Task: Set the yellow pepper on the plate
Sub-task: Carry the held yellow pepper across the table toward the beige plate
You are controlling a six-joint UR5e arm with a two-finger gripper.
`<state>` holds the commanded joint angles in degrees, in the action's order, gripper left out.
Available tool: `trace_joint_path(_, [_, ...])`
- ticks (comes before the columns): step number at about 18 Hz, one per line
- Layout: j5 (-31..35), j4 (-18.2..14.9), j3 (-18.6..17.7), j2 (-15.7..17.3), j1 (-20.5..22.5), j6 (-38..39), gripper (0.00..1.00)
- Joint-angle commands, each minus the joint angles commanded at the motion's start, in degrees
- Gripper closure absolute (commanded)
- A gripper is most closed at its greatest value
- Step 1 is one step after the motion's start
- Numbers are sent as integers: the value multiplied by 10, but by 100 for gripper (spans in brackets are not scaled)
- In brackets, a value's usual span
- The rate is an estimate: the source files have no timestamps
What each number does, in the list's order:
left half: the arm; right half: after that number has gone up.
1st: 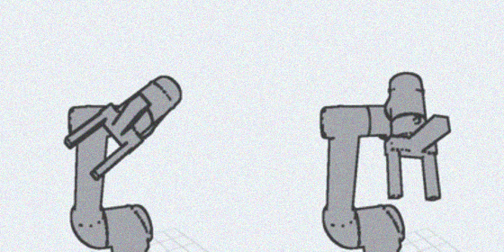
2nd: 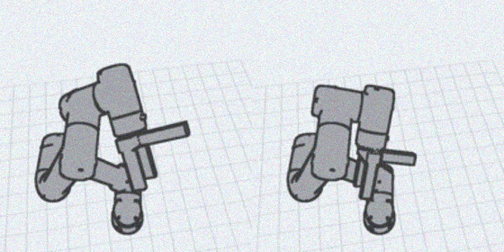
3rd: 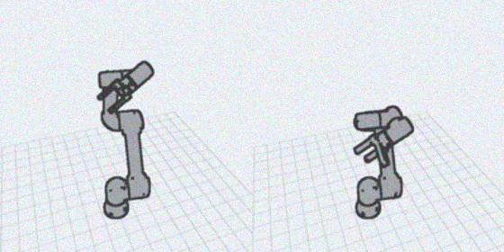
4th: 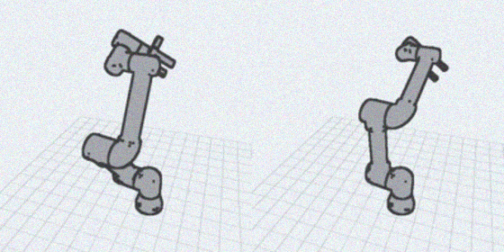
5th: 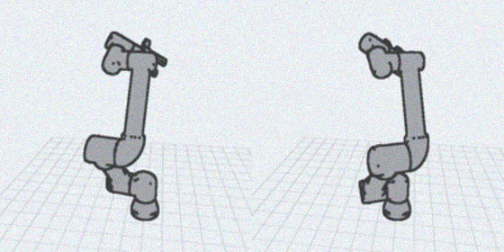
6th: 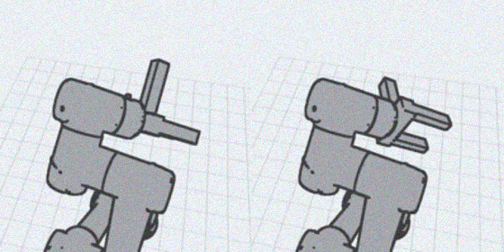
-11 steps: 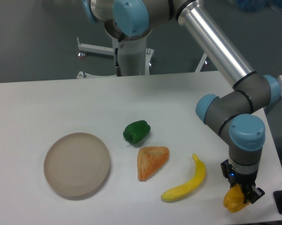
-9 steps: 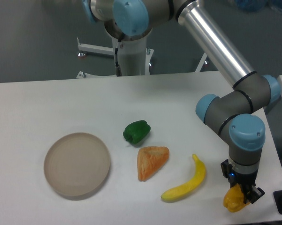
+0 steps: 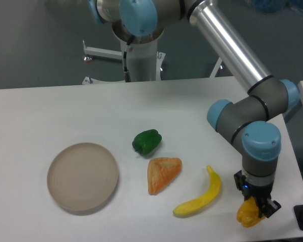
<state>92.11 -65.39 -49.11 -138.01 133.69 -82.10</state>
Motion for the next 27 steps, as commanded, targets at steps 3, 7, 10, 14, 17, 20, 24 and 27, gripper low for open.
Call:
trace_joint_path(3, [4,-4,-69,54,-28,68,57])
trace_joint_path(7, [5,-23,-162,130,-76,187,57])
trace_joint_path(10, [6,-39,-204,164,-122,270,57])
trace_joint_path(14, [5,-62,-221,173,-185,396,57])
trace_joint_path(17, [-1,-64,-230,170,-228,508,57])
trace_joint_path(20, [-8,-64,-252,171,-259,557,56])
trace_joint_path(24, [-3,-58,-267,165,-281,549,56])
trace_joint_path(27, [-3,-55,-267,162,-294,549,56])
